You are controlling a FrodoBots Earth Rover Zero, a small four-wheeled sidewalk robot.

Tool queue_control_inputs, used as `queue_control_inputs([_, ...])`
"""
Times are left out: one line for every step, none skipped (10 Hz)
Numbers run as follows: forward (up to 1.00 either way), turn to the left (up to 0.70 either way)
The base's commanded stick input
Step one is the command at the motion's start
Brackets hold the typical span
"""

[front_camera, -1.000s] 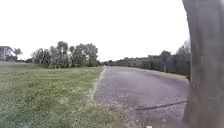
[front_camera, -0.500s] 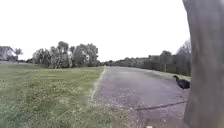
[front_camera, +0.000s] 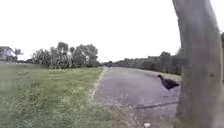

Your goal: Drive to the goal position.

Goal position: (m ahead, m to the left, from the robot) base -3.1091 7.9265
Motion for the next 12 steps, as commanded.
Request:
queue_control_inputs([0.00,0.11])
queue_control_inputs([0.00,0.10])
queue_control_inputs([0.00,0.29])
queue_control_inputs([0.00,0.09])
queue_control_inputs([0.00,0.00])
queue_control_inputs([0.00,0.00])
queue_control_inputs([0.00,0.00])
queue_control_inputs([0.00,0.05])
queue_control_inputs([0.00,0.15])
queue_control_inputs([0.00,0.25])
queue_control_inputs([-0.50,0.35])
queue_control_inputs([-0.50,0.34])
